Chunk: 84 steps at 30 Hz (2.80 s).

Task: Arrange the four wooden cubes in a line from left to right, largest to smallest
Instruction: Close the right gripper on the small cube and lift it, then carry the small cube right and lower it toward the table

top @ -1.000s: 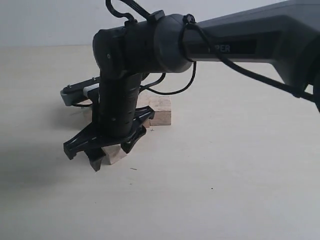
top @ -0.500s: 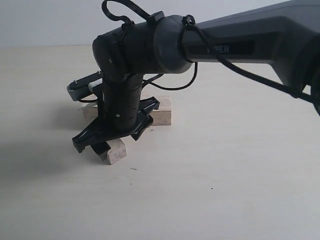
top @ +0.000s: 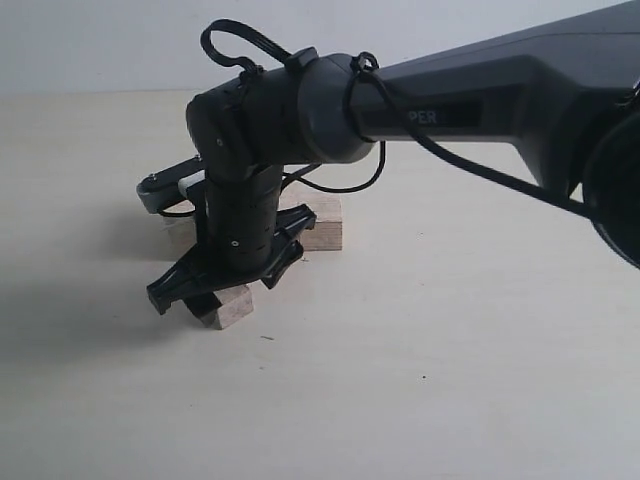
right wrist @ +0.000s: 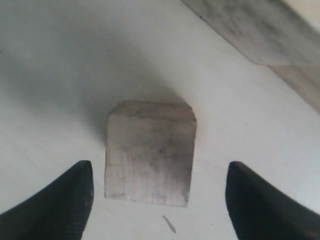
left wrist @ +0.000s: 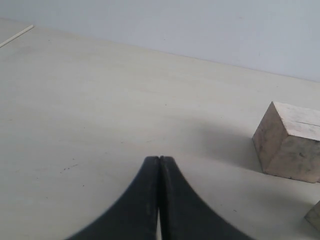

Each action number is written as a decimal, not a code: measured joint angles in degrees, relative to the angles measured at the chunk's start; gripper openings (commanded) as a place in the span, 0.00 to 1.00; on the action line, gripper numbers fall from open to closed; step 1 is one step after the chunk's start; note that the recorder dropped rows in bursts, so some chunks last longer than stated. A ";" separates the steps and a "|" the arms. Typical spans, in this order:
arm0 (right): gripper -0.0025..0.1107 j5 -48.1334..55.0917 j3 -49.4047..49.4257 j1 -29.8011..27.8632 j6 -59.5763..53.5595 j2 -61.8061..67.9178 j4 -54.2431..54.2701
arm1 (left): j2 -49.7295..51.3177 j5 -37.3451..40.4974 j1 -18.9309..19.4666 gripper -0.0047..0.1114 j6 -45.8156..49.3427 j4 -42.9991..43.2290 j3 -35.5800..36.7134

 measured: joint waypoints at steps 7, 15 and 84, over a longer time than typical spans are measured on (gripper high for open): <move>0.06 0.66 0.00 0.09 0.00 0.03 0.00 | 0.00 0.00 0.00 0.04 0.00 0.00 0.00; 0.02 9.16 0.00 0.23 -2.48 -3.12 0.00 | 0.00 0.00 0.00 0.04 0.00 0.00 0.00; 0.02 3.53 2.91 -32.00 -93.02 -1.44 17.94 | 0.00 0.00 0.00 0.04 0.00 0.00 0.00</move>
